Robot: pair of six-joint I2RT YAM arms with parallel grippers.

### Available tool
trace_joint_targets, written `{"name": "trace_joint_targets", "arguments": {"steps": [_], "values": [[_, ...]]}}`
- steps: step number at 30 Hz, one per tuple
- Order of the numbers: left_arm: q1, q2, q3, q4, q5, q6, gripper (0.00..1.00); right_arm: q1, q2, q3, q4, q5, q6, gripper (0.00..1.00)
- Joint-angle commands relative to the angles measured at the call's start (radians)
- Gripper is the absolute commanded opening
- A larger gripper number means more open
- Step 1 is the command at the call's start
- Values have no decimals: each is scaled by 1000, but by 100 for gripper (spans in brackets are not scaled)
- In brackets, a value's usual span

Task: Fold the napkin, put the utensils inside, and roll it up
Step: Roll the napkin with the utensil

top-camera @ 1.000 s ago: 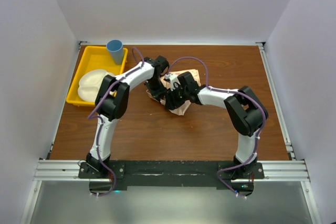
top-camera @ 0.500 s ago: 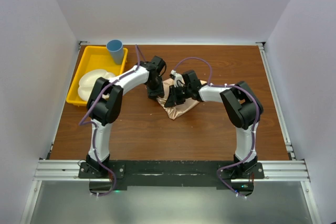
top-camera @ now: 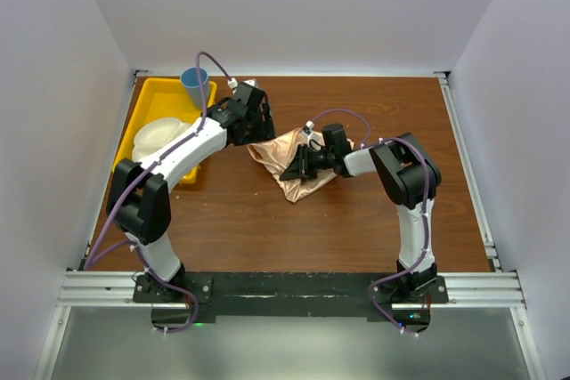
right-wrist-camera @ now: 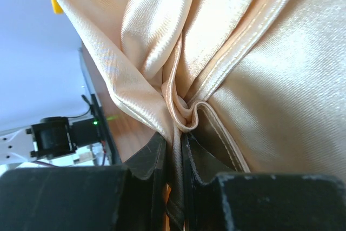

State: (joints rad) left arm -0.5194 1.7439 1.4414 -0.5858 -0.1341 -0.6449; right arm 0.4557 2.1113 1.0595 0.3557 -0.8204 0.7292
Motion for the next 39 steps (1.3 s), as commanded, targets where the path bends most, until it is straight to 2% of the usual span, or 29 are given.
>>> {"name": "trace_joint_targets", "arguments": {"steps": [1,5,9,15,20,21,23,24,27,29,35,37,38,39], "values": [[1,44,-7,-43,-117,-136,69,-35,64,-35,3,30,45,0],[5,55,-45,-59,-202,-205,71,-58,69,-66,32,18,78,0],[16,46,-124,29,-165,-237,75,-58,59,-49,-3,30,32,0],[25,112,-105,90,-99,-256,72,-58,62,-38,-32,35,4,0],[25,112,-170,187,-81,-282,58,-60,64,-27,-58,35,-23,0],[24,103,-180,223,-81,-277,48,-60,65,-23,-64,36,-27,0],[24,89,-205,262,-73,-266,35,-60,67,-16,-81,43,-40,0],[24,69,-214,305,-71,-254,24,-60,68,-10,-87,43,-45,0],[24,55,-234,385,-41,-227,8,-60,75,2,-126,52,-77,0],[22,66,-213,396,-10,-214,1,-60,78,10,-147,55,-93,0],[18,108,-177,408,33,-208,1,-60,79,31,-193,60,-131,0],[18,85,-211,449,42,-208,9,-60,84,34,-201,56,-134,0],[18,71,-220,478,45,-213,16,-60,84,33,-199,56,-136,0],[18,69,-225,491,51,-214,18,-60,87,34,-199,56,-137,0]]}}
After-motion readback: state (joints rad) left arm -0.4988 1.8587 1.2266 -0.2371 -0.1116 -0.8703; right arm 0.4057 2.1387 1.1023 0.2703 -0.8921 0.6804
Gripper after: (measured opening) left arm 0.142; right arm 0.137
